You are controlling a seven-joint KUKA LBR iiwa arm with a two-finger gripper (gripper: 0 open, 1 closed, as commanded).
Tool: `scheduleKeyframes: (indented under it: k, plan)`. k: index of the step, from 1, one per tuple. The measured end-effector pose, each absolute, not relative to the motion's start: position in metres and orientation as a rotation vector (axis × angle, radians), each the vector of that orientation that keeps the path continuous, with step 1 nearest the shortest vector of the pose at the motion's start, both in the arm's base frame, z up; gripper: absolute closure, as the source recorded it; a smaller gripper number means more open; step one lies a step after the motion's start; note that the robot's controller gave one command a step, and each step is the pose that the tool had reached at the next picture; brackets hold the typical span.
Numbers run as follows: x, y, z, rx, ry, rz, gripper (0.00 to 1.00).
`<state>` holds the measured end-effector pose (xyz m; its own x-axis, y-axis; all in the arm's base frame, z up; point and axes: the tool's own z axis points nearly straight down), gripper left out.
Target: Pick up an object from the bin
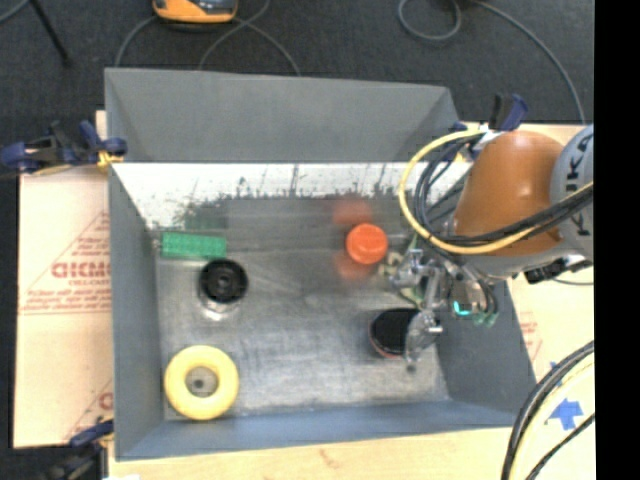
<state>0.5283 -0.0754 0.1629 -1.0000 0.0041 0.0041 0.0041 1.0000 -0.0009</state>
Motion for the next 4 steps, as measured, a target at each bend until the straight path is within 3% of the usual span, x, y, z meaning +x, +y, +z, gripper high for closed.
scheduleKeyframes:
  k: [1, 2, 3, 4]
  plan:
    - [0.530, -0.075, 0.167, -0.003, -3.145, 0.003, 0.00]
    - [0.560, -0.103, 0.083, 0.134, -3.144, -0.004, 1.00]
    - [0.560, -0.103, 0.083, 0.134, -3.144, -0.004, 1.00]
    - [0.555, -0.105, 0.109, 0.124, -3.141, -0.001, 1.00]
